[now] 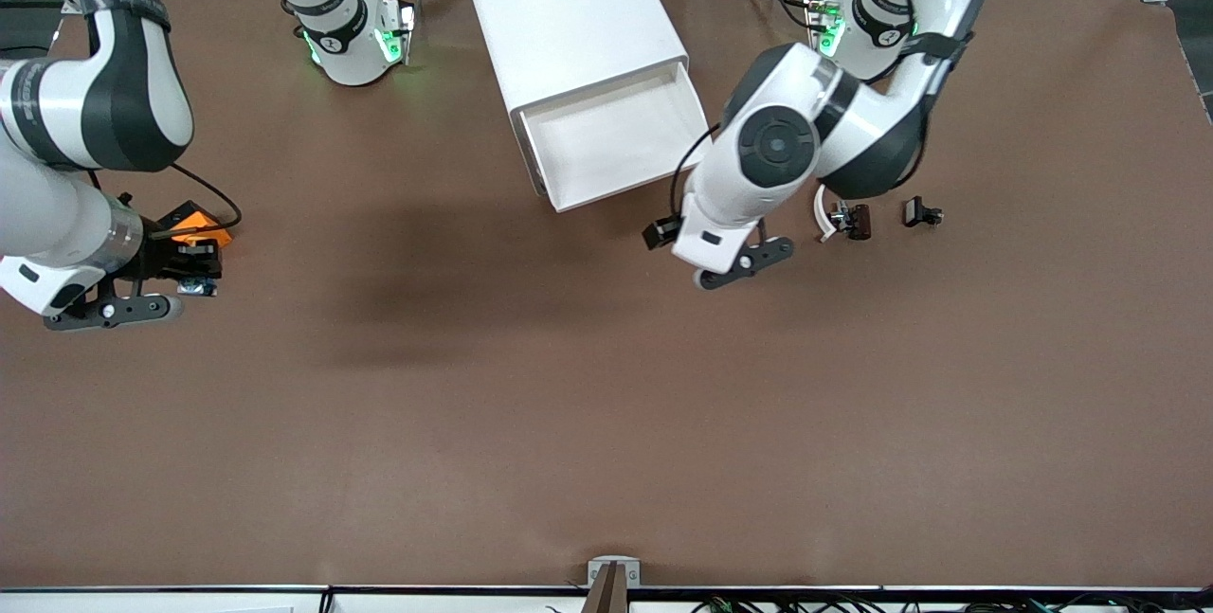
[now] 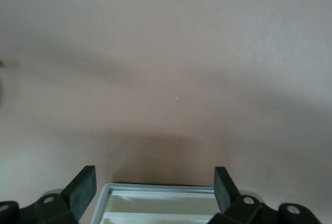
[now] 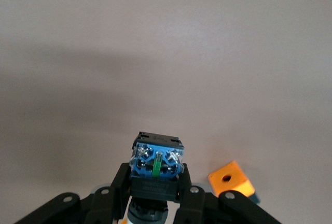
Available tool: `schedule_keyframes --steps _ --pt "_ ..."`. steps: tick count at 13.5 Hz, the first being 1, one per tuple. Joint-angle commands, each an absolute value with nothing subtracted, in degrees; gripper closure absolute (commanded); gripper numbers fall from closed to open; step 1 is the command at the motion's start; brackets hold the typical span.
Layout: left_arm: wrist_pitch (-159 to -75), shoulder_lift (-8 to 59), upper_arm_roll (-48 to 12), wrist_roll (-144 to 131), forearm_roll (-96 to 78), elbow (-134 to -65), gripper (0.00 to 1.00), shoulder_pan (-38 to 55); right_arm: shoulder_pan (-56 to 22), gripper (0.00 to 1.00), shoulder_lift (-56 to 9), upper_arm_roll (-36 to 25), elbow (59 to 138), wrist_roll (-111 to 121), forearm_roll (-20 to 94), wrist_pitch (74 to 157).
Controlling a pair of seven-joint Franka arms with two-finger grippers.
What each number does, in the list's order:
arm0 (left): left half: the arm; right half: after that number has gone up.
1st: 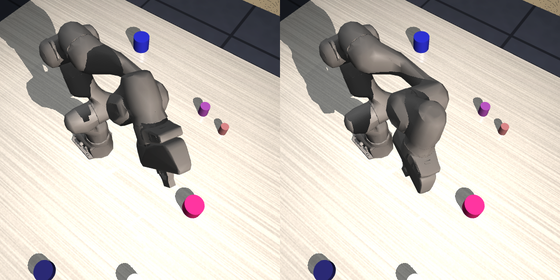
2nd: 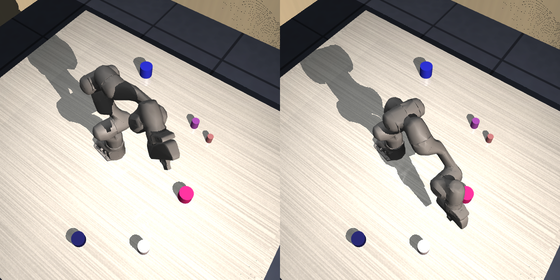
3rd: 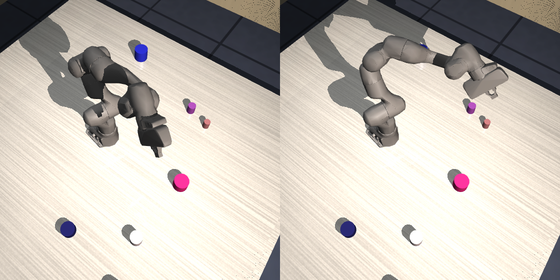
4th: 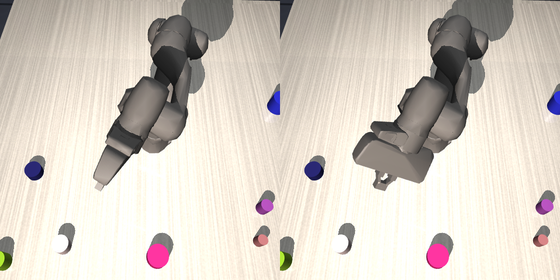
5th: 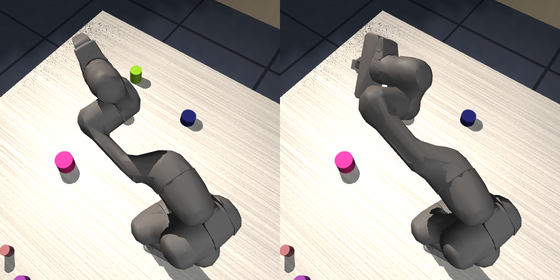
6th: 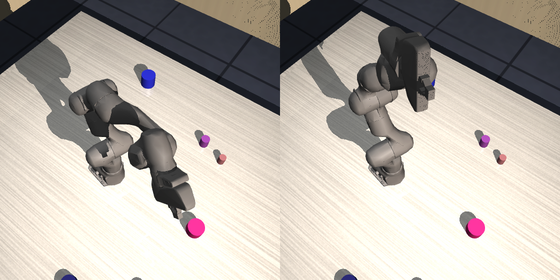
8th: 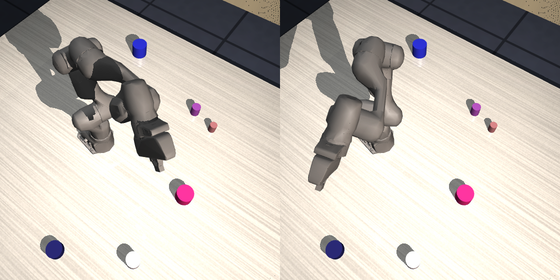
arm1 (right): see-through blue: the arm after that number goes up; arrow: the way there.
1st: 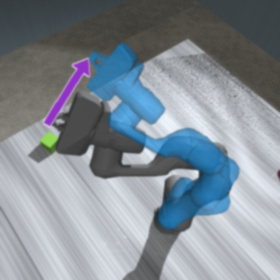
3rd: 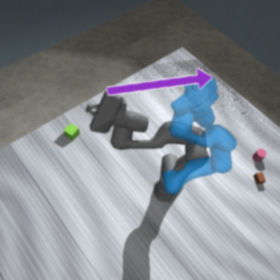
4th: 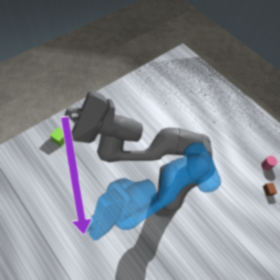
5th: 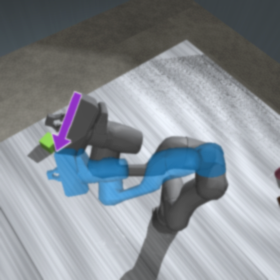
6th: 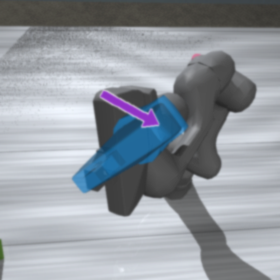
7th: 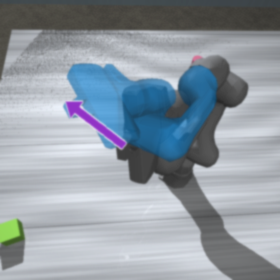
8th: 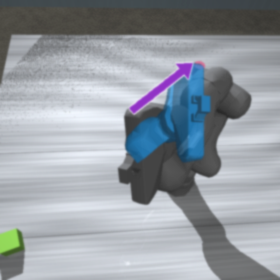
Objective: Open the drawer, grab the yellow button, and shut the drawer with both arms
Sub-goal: 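Carry the button away with the right gripper while the left gripper reaches the drawer, then push the drawer shut into the cabinet with the left gripper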
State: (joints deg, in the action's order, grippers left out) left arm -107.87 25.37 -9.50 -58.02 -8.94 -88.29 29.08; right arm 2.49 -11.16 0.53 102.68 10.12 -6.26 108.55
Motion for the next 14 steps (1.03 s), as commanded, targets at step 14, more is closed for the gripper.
schedule_keyframes --steps 14 --pt "-110.3 24.8 -18.0 -65.0 -11.8 -94.6 0.00 34.3 11.8 0.92 -22.1 1.8 116.9 22.0 -10.7 142.0"
